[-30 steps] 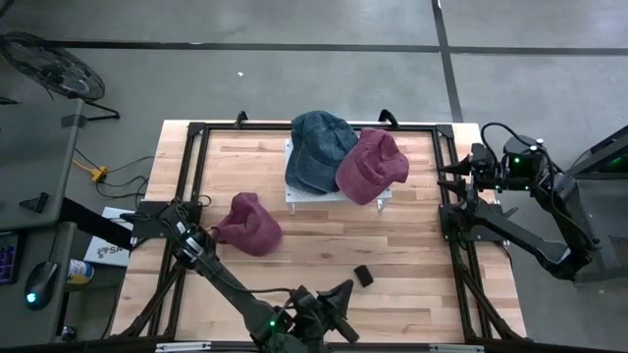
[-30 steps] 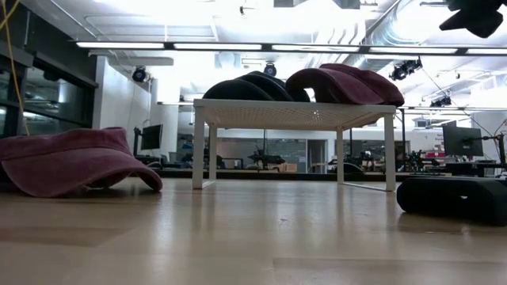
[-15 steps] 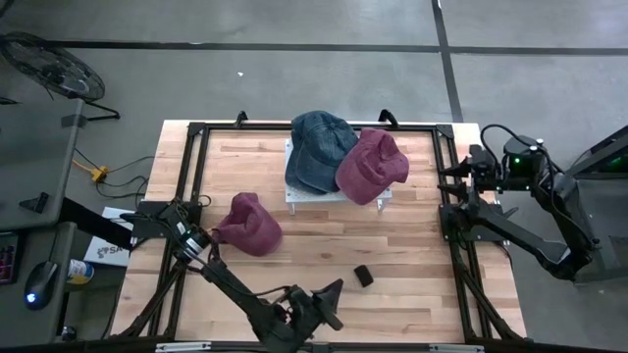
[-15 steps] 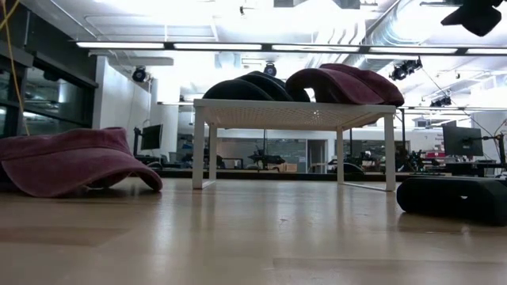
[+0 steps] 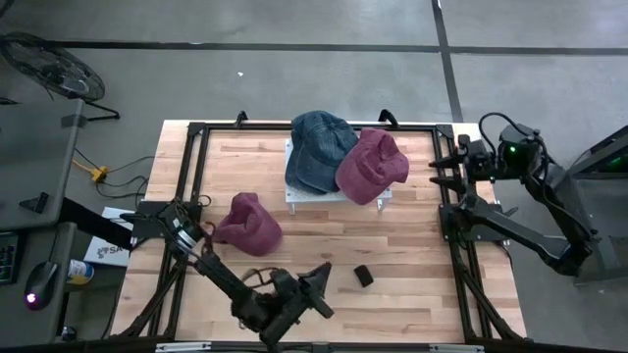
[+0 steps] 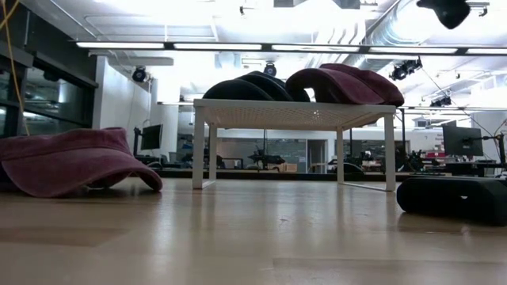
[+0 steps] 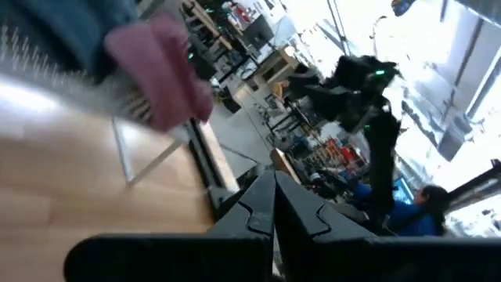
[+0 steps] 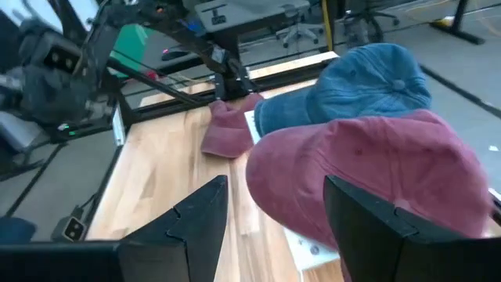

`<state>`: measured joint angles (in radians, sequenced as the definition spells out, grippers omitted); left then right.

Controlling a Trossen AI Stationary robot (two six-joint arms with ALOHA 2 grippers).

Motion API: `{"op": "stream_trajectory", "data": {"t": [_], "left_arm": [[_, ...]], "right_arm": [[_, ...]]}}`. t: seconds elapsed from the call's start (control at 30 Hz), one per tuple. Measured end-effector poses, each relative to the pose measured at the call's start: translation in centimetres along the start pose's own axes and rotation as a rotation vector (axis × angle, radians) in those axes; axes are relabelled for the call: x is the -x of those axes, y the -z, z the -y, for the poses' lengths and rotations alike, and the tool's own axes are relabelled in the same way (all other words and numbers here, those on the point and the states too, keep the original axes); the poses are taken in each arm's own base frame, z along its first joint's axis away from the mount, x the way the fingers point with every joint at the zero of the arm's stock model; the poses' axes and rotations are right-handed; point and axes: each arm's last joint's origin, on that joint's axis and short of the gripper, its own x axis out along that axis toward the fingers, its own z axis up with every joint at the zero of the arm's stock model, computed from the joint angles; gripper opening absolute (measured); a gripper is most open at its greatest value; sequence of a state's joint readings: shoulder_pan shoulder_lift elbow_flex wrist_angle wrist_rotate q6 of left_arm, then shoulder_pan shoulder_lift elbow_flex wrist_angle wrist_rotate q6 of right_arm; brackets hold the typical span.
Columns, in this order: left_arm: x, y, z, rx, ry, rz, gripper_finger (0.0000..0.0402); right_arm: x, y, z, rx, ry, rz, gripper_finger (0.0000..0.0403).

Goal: Pick & Place hat
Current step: Stack the red cap on top of the other red cap on the shelf

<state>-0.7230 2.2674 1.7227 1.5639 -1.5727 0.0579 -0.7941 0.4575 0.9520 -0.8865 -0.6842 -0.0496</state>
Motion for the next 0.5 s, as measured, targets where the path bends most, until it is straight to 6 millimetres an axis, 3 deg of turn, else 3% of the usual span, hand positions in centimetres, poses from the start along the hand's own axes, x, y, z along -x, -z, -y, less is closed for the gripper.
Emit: {"op": "stream_trajectory", "data": {"t": [0.17, 0.37, 0.5], "left_arm": [[-0.8, -3.9, 2.2, -0.174, -0.011, 0.013, 0.0], [-2.4, -11.0, 5.0, -0.367, -0.035, 0.046, 0.0], [-3.8, -16.2, 6.4, -0.473, -0.01, 0.121, 0.0]], "right_arm": [[-2.0, -1.1, 1.1, 0.008, -0.07, -0.019, 0.0204], [-5.9, -2.9, 1.6, 0.046, -0.161, -0.013, 0.0204], [-9.1, -3.9, 0.7, 0.124, -0.203, 0.007, 0.0204]]}}
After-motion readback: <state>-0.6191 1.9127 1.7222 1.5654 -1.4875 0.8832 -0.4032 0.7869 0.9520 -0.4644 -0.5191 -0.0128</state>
